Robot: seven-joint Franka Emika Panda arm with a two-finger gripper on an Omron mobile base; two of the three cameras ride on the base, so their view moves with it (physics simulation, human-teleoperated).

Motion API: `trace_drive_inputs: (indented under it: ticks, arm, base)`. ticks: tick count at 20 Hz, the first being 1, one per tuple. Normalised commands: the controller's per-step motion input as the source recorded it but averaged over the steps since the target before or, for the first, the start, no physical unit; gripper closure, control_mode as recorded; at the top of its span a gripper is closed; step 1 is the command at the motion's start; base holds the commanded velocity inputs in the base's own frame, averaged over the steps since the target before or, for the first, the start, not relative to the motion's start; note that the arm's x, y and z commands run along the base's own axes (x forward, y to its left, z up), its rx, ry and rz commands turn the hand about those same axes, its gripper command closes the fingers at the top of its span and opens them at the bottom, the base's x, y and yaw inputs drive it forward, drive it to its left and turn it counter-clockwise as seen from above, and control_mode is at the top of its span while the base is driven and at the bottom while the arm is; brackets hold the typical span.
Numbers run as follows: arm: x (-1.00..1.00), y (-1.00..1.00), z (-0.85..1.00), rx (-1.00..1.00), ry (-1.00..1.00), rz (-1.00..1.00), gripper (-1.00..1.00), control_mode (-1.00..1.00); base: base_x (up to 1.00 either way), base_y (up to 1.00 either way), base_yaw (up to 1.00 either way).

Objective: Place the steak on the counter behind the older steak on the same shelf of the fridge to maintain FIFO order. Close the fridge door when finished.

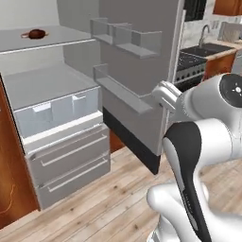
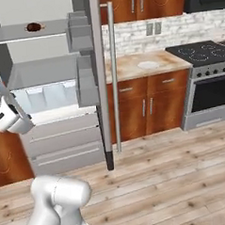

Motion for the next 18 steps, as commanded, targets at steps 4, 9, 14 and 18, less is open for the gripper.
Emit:
trace_drive_inputs:
  ticks: [4, 9, 14, 18]
  arm:
    - [0.00, 0.00, 0.00, 0.00, 0.00, 0.00, -1.00, 1.00]
    - [0.00, 0.00, 0.00, 0.00, 0.00, 0.00, -1.00, 1.00]
    - [0.00, 0.00, 0.00, 0.00, 0.00, 0.00, -1.00, 1.00]
    - [0.00, 0.00, 0.00, 0.00, 0.00, 0.00, -1.00, 1.00]
  base:
    - [-0.46, -0.53, -0.71]
    - [0.01, -0.84, -0.62]
    - [0.73, -0.81, -0.24]
    - [0.98, -0.52, 0.02]
